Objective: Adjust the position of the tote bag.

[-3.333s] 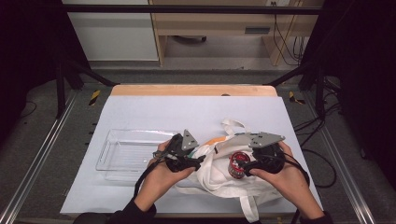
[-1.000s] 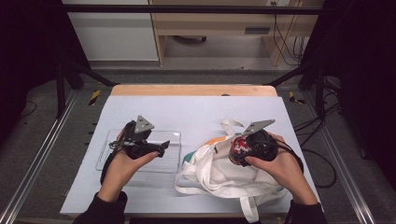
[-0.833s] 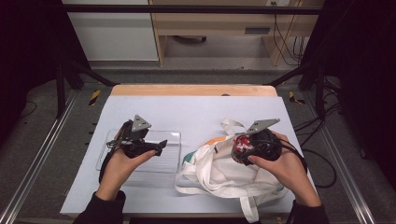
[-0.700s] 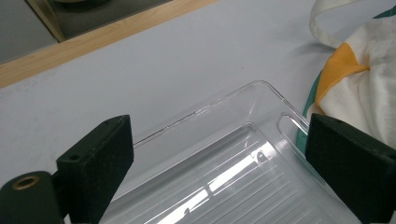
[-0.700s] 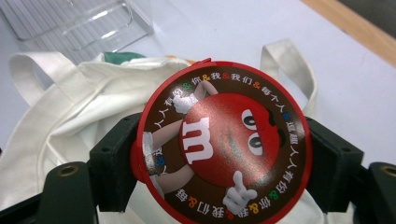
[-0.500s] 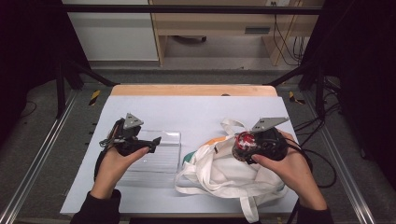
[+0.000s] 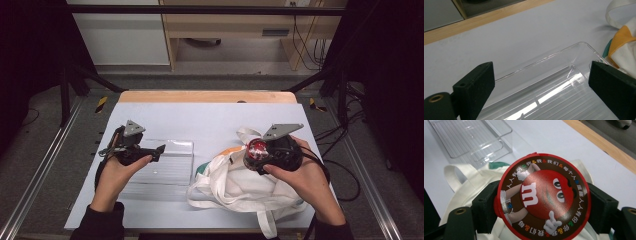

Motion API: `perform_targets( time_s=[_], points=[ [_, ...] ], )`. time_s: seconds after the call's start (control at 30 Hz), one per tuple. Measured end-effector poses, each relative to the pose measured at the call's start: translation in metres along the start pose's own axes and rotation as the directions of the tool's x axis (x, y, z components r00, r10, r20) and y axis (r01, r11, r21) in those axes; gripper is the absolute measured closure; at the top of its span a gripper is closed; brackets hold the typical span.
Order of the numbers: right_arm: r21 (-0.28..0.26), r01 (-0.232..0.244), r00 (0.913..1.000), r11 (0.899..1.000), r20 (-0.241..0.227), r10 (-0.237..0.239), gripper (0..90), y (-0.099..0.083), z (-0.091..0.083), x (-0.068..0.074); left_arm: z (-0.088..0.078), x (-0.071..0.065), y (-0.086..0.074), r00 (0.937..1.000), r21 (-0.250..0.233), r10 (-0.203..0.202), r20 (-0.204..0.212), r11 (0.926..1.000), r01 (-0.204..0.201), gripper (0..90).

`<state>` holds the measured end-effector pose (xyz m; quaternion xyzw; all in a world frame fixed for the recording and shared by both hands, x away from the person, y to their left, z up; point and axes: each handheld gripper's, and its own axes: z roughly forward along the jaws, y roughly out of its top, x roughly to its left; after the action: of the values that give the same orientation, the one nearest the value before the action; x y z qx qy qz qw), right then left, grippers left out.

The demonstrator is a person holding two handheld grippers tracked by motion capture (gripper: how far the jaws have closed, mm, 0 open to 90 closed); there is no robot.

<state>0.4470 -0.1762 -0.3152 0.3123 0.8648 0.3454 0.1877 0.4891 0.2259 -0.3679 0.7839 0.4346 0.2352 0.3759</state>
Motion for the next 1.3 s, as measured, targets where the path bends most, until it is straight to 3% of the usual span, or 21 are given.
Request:
perform_targets(
  time_s=[0.3, 0.6, 0.9, 1.3],
  points=[
    [0.027, 0.06, 0.9976, 0.998, -0.036, -0.059, 24.4, 0.035, 0.009, 0.011, -0.003, 0.01, -0.003, 0.9997, 0.001, -0.023, -0.008, 0.9997, 0.023, 5.5],
    [0.077, 0.118, 0.9901, 0.99, -0.086, -0.111, 24.4, 0.062, 0.044, 0.017, -0.003, 0.015, -0.005, 0.9993, 0.0, -0.034, -0.013, 0.9994, 0.034, 5.3],
    [0.085, 0.157, 0.9832, 0.984, -0.107, -0.148, 24.4, 0.076, 0.058, 0.025, -0.004, 0.018, -0.006, 0.999, 0.006, -0.038, -0.024, 0.9992, 0.039, 5.2],
    [0.075, 0.165, 0.9792, 0.983, -0.132, -0.155, 24.4, 0.086, 0.068, 0.03, -0.006, 0.022, -0.008, 0.998, 0.008, -0.051, -0.036, 0.9986, 0.052, 5.1]
  ],
)
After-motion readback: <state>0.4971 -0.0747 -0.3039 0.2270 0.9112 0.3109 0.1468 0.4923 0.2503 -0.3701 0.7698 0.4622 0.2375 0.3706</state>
